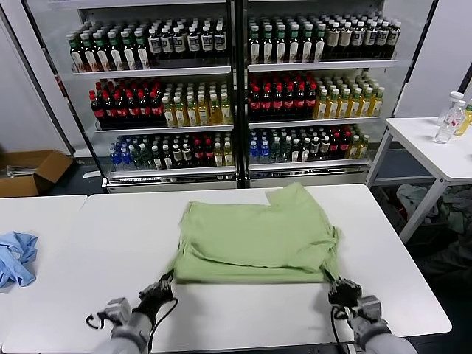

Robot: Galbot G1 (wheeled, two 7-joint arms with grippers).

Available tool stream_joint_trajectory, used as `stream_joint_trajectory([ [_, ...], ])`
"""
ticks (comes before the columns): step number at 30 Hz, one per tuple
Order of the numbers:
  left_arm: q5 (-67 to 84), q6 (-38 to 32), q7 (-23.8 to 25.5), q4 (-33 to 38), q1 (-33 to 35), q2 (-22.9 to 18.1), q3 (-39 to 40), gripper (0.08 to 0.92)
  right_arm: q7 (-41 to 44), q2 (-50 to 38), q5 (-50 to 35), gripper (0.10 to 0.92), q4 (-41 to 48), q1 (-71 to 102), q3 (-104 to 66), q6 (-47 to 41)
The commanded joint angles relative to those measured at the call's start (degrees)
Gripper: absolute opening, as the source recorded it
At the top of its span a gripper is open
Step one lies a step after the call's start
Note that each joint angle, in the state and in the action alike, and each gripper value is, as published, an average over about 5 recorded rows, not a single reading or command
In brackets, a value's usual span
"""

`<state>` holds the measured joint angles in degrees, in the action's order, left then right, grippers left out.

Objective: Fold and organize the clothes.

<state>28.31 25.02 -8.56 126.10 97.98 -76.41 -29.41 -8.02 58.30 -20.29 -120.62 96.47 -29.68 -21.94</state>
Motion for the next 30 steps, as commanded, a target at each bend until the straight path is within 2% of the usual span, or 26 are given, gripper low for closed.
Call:
stream_joint_trajectory([
  [1,-7.2,-0.6,-0.5,11.8,17.4,0.5,-0.2,0.088,-0.1,0.3,4.3,0.158,-9.2,15.1,-4.6,0.9],
  [5,-11.0,0.4,-1.3,12.8,19.4,0.4,-0.6,0.104,0.1,1.2,6.5,0.205,-11.2,16.1,-3.9,1.2],
  [9,-12.6,0.6,-1.5,14.0,19.0,0.5,-1.5,0.202,0.0,1.2,7.0,0.317,-13.7,15.8,-5.1,2.4],
  [13,-12.1,0.4,-1.9,14.0,15.7,1.6,-3.5,0.315,0.2,0.0,4.1,0.438,-15.0,12.0,-6.5,2.9],
  [18,-8.3,-0.9,-2.8,8.4,6.8,4.1,-3.2,0.462,-0.2,-0.9,0.4,0.577,-9.4,-0.1,-2.7,2.5],
  [25,-5.3,0.0,-2.4,-2.5,-9.5,4.4,-0.4,0.661,-2.3,-2.2,-6.8,0.775,1.5,-22.6,6.4,-1.6],
  [30,-7.5,2.1,-1.6,-12.7,-19.9,6.4,2.4,0.791,-4.6,-1.9,-11.2,0.820,12.6,-37.9,14.8,-5.5],
])
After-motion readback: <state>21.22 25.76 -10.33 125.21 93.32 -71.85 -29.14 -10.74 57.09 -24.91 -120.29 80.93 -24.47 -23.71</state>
